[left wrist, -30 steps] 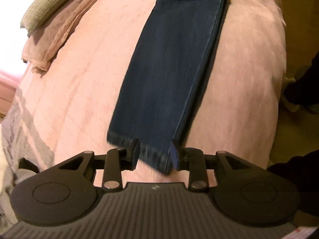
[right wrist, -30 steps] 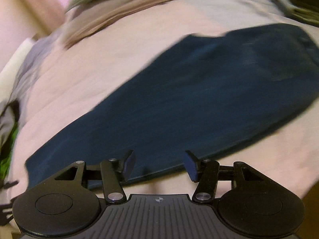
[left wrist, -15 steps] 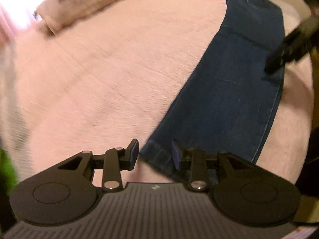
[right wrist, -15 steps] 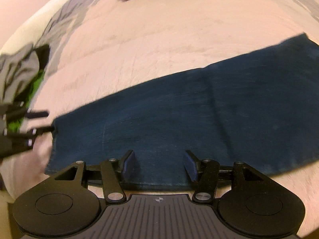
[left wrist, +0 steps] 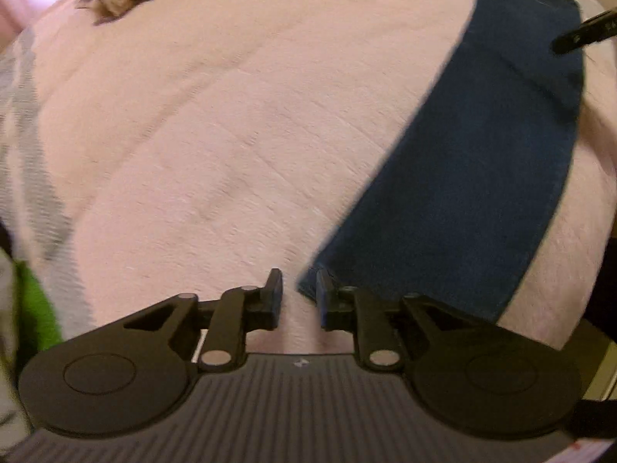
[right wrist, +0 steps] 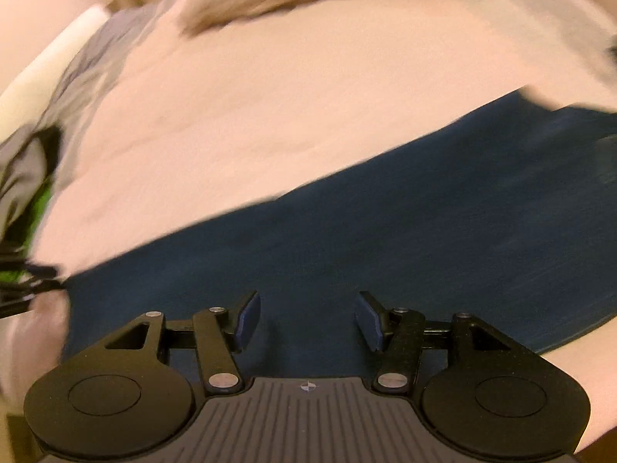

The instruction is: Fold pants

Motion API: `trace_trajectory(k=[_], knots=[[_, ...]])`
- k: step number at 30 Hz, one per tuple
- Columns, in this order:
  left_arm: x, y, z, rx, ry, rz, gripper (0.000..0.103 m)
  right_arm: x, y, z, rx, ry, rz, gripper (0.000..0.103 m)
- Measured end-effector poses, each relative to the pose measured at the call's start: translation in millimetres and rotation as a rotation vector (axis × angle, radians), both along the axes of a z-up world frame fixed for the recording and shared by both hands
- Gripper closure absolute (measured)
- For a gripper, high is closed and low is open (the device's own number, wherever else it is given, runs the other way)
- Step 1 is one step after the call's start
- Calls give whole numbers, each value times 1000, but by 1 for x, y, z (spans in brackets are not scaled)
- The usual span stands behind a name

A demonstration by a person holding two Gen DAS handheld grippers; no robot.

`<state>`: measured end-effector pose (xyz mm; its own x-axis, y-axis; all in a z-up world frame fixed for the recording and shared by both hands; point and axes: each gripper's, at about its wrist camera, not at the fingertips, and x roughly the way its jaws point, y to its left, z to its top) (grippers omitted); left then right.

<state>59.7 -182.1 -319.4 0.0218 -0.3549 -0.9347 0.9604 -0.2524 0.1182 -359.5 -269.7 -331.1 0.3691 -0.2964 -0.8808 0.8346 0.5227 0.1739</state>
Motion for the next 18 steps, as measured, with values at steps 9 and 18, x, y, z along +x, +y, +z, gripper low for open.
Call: trace_trajectory(k=[9, 18], knots=[[-136, -149, 42, -71, 105, -29, 78, -125, -170, -11, -62, 20, -189, 51], [-326, -336, 18, -55, 432, -138, 75, -251, -265, -16, -91, 41, -270, 51]])
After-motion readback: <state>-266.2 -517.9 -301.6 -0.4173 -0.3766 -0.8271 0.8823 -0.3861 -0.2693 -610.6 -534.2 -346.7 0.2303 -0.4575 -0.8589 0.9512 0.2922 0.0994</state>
